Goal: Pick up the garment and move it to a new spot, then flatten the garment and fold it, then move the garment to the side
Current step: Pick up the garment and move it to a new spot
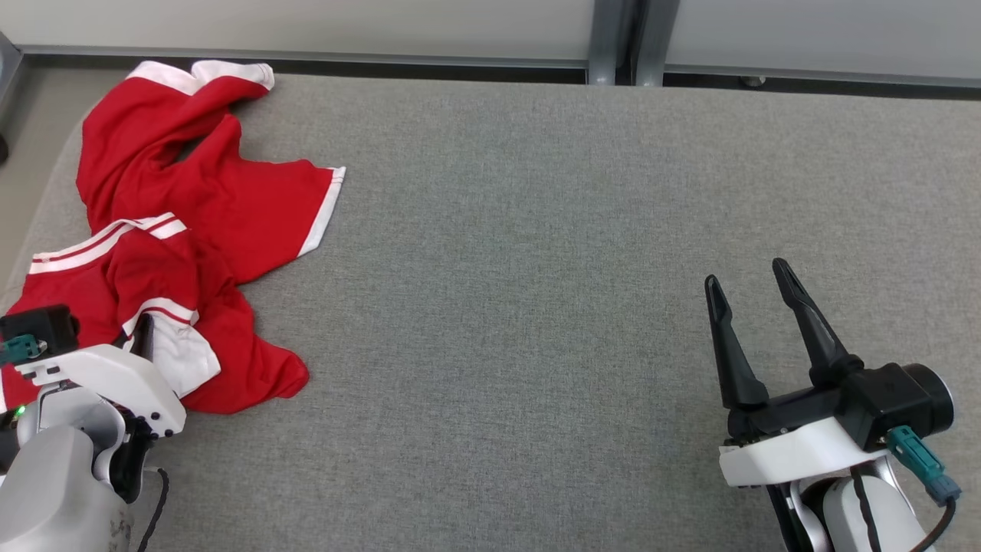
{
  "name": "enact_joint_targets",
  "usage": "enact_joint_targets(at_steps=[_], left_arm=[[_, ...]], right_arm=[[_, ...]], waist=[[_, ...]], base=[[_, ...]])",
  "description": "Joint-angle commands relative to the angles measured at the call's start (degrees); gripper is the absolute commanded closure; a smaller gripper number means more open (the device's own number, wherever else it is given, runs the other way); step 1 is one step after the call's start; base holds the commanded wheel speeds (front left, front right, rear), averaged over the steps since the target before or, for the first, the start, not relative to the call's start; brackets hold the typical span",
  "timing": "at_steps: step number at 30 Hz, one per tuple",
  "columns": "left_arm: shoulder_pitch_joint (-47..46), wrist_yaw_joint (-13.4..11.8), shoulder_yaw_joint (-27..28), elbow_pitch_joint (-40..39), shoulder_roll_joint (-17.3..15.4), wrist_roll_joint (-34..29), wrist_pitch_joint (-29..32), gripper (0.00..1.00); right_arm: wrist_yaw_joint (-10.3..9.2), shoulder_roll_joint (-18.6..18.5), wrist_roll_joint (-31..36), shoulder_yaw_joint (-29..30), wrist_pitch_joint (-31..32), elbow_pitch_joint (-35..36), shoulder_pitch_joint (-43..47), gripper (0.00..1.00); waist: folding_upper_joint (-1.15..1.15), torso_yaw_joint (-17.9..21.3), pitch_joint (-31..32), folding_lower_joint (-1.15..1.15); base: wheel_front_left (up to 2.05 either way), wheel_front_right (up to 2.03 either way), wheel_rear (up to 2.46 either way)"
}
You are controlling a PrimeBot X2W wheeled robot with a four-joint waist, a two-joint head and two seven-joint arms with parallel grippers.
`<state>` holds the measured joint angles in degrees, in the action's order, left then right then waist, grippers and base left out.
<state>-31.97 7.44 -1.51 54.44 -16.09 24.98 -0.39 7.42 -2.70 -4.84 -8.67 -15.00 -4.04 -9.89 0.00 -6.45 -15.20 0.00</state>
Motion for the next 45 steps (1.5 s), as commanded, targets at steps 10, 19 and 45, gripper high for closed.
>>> enact_joint_targets(at_steps=[10,19,45], left_arm=[[8.03,-0.44,-2.34,-18.47,0.33,1.91,-3.21,1.00],[17.29,-4.19,-7.80,-50.45,4.01,0.66,4.98,1.00],[16.96,-6.17,-21.98,-35.73,9.50,-3.76,7.73,1.00]], right_arm=[[0.13,-0.37,-1.94,1.61,-0.28,0.38,4.62,0.00],[0.12,-0.35,-2.71,0.94,-0.27,1.17,6.12,0.00],[0.12,-0.33,-3.76,1.16,-0.19,3.77,7.17,0.00]], waist=[[0.00,-1.16,8.16,0.00],[0.00,4.62,11.78,0.00],[0.00,24.34,9.14,0.00]], base=[[0.00,0.00,0.00],[0.00,0.00,0.00],[0.00,0.00,0.00]])
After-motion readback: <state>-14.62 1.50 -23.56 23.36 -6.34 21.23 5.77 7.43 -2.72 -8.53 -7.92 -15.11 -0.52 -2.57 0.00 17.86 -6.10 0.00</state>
